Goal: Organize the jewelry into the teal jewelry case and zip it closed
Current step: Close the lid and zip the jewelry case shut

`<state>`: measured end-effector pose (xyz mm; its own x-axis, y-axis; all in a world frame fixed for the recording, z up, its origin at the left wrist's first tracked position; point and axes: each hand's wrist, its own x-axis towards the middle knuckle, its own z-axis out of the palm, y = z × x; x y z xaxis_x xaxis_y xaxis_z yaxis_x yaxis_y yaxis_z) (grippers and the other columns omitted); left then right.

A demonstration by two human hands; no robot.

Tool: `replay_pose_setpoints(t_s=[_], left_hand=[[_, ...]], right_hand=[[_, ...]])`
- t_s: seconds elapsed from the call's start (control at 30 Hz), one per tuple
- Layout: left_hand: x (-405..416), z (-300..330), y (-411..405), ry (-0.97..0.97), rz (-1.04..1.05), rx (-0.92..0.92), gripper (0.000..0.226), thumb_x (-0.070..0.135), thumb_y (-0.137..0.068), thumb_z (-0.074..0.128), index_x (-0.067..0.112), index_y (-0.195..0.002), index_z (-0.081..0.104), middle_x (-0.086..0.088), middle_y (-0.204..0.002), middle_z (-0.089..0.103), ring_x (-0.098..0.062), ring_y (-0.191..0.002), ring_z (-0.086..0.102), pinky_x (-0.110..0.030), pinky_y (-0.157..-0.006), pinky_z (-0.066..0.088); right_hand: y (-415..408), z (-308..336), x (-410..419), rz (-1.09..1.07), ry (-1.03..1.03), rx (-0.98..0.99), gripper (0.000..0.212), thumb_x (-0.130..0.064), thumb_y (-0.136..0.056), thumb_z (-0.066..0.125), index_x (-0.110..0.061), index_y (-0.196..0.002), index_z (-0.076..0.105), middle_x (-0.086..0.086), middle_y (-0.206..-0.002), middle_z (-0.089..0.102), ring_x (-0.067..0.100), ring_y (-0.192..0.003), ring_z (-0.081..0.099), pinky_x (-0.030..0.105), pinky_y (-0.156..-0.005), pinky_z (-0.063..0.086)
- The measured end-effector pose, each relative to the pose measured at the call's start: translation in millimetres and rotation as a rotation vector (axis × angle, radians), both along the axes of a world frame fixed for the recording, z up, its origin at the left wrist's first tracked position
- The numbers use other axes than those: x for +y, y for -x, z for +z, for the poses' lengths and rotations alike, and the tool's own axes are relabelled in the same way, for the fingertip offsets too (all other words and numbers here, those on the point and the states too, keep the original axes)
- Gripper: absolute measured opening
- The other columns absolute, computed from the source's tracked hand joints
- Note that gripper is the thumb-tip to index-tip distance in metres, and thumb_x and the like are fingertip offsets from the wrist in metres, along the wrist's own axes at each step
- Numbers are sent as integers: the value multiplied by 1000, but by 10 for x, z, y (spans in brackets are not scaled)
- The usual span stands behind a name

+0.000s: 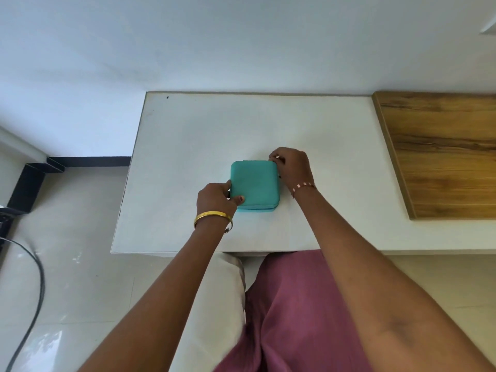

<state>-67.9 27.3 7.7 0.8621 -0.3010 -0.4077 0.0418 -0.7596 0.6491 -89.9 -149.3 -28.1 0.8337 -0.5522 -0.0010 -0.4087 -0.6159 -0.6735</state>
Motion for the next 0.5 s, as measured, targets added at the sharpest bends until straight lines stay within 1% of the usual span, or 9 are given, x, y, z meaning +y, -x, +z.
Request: replay_pose_setpoints(t_s=[0.07,0.13,0.2,0.27,0.3,0.37,0.4,0.43,0.5], left_hand=[[-3,-9,12,8,-1,-6,51,18,-80,68,8,-127,52,-13,-118,64,-27,-111,57,-29,-97,40],[-4,-22,28,28,9,-4,50,17,-80,68,8,-127,51,-13,-119,63,-27,-112,57,-28,-97,40],[1,-36,51,45,18,-3,50,17,-81,67,9,-128,51,-13,-120,63,-27,-113,57,-29,-98,39],[2,-57,77,63,16,-20,49,17,-82,65,10,-128,50,-14,-120,63,-28,-113,57,-30,-98,40],[4,-64,99,77,13,-32,49,16,-83,64,11,-129,49,-14,-121,62,-28,-111,58,-30,-97,41],[26,-87,170,158,39,-38,55,12,-84,62,16,-135,42,-15,-121,61,-28,-110,59,-28,-94,42],[46,-101,218,224,67,-27,59,10,-84,61,19,-138,36,-15,-122,61,-27,-109,60,-26,-93,42],[73,-119,272,282,88,-25,62,8,-85,59,21,-140,31,-16,-123,60,-26,-110,60,-25,-93,42],[124,-193,367,322,76,-59,62,4,-86,56,23,-140,31,-14,-126,58,-25,-112,59,-25,-94,41]], right_hand=[[125,-26,106,-226,-211,-103,18,-5,-85,55,-3,-95,69,14,-97,71,26,-88,64,27,-80,50],[259,-21,252,-412,-380,-179,18,-9,-88,53,-5,-99,66,10,-96,69,20,-84,61,12,-69,46],[407,7,444,-509,-523,-232,16,-13,-88,54,-8,-102,61,6,-92,64,17,-81,57,9,-59,42],[554,19,633,-479,-568,-216,22,-13,-87,57,-7,-109,56,5,-96,62,16,-85,57,8,-61,43],[617,13,710,-438,-564,-195,27,-12,-87,58,-7,-113,55,6,-102,62,16,-88,57,10,-66,44],[694,2,793,-376,-543,-151,33,-12,-87,58,-8,-119,51,7,-113,62,20,-99,58,20,-79,45],[707,4,798,-356,-528,-132,35,-13,-87,58,-9,-122,50,9,-116,61,23,-103,58,23,-82,44],[713,22,790,-334,-513,-113,37,-14,-88,57,-9,-123,48,11,-119,61,25,-105,58,23,-82,43],[713,52,760,-289,-484,-66,39,-14,-89,55,-9,-126,45,13,-121,60,28,-107,57,22,-80,41]])
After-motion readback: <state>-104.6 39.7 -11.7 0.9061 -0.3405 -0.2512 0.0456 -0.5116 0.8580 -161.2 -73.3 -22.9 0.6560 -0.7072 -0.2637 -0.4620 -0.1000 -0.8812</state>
